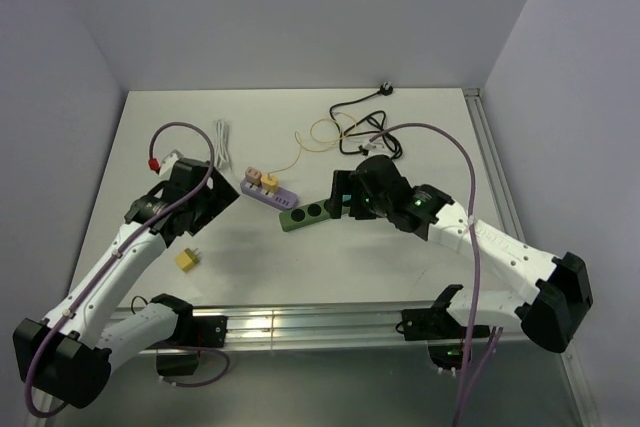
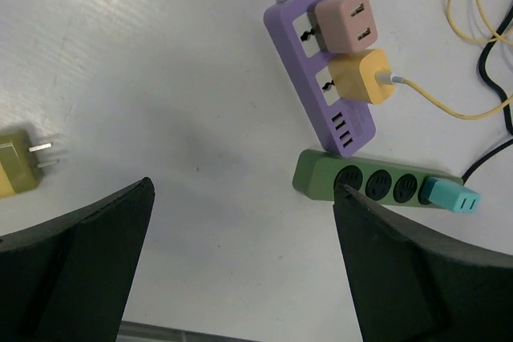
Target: Insert the plug
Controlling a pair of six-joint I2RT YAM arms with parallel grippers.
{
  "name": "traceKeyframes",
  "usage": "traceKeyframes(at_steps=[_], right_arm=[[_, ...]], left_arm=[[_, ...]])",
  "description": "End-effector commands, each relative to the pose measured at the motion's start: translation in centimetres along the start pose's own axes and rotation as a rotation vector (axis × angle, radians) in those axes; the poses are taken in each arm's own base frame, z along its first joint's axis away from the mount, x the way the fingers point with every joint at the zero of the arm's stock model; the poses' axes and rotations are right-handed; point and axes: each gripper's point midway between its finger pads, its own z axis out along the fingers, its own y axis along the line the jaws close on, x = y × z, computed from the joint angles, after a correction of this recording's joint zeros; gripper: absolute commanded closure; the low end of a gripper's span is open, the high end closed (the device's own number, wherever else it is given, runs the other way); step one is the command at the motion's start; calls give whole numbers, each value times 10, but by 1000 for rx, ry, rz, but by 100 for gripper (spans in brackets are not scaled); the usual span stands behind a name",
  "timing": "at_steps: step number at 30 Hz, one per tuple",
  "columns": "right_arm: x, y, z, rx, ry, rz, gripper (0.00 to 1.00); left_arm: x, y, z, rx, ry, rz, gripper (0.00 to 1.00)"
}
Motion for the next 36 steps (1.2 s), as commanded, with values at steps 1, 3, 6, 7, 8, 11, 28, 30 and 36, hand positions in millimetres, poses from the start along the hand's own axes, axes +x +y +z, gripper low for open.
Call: traceKeyframes(at_steps=[1,3,6,7,8,11,28,30,36], right_arm=[[-5,33,-18,-213,-50,-41,1],[0,35,-24,-254,-53,-45,1],[5,31,-30,-259,-56,-43,1],[5,29,-32,-259,-65,-46,1],[6,28,-33,-257,-66,-48,1],[8,26,-37,-270,-70,-62,2],[20,28,-45,-325,-46,-107,3],[20,26,-45,-319,-50,-108,3],[20,24,-43,-307,-51,-112,3]], left_arm=[[8,4,-5,-43,55,-101,1],[13,18,-4,-136,73,-144,1],[20,39,-10,-256,75,-270,0],[19,43,-12,-281,62,-327,1],[19,47,-13,-303,49,-358,1],[20,61,-20,-390,21,-489,0],[-10,106,-39,-575,-241,-853,0],[-14,106,-35,-588,-237,-830,0],[-27,105,-12,-636,-185,-749,1]])
